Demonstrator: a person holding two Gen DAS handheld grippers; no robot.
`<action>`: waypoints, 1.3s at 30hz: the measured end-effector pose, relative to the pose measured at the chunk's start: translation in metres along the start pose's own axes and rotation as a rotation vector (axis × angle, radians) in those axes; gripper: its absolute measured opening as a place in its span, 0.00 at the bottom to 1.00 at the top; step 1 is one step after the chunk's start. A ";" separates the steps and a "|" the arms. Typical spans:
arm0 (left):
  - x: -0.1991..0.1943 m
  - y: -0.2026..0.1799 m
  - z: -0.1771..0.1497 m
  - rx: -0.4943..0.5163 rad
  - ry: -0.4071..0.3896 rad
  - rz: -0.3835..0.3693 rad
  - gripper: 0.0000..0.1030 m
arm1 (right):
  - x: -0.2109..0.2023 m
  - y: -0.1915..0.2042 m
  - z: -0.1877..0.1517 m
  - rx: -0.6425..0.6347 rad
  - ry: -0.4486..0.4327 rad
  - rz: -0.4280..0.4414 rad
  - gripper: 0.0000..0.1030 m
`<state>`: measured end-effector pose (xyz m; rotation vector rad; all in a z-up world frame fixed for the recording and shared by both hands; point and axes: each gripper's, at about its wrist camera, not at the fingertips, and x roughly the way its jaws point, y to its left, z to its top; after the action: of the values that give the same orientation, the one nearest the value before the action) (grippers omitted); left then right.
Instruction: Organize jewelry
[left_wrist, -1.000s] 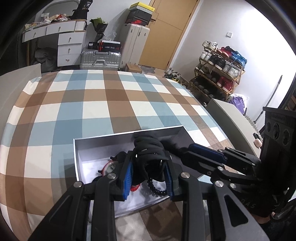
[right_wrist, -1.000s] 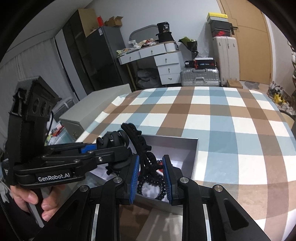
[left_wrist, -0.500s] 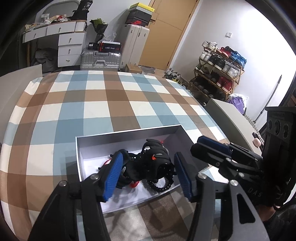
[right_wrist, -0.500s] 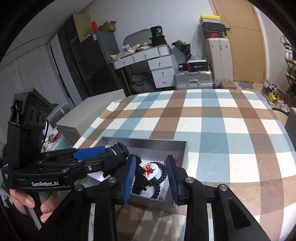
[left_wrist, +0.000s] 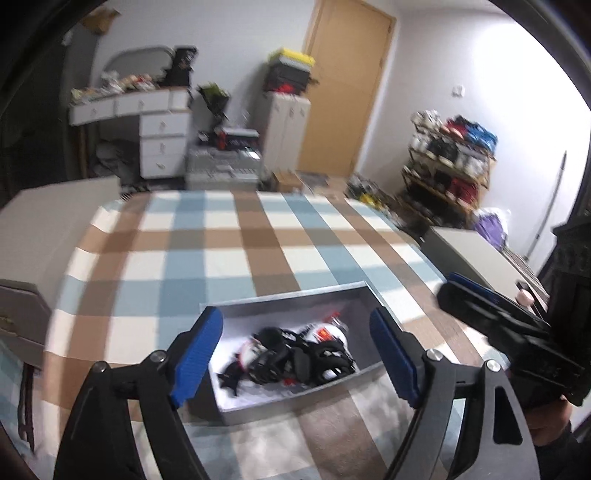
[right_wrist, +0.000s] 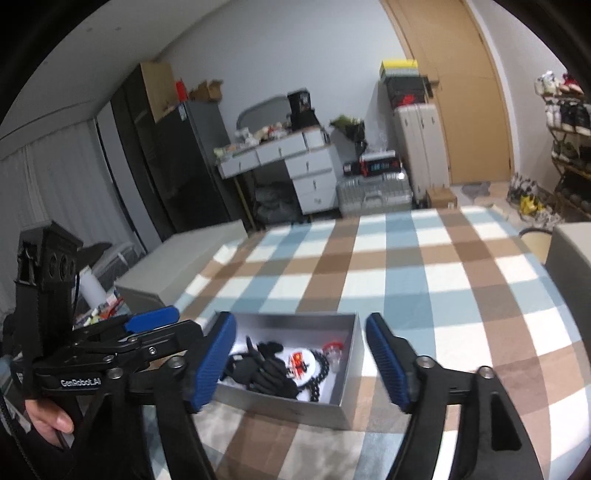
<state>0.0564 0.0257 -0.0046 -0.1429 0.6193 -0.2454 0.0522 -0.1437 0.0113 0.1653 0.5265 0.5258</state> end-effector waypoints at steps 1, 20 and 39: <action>-0.008 0.003 0.000 -0.008 -0.053 0.030 0.77 | -0.006 0.002 0.001 -0.003 -0.031 0.006 0.84; -0.035 0.013 -0.030 0.123 -0.442 0.319 0.99 | -0.038 0.036 -0.027 -0.202 -0.326 -0.174 1.00; -0.018 0.011 -0.046 0.088 -0.332 0.314 0.99 | -0.013 0.017 -0.054 -0.223 -0.178 -0.216 1.00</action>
<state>0.0167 0.0384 -0.0339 0.0008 0.2934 0.0558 0.0075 -0.1348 -0.0241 -0.0577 0.3050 0.3512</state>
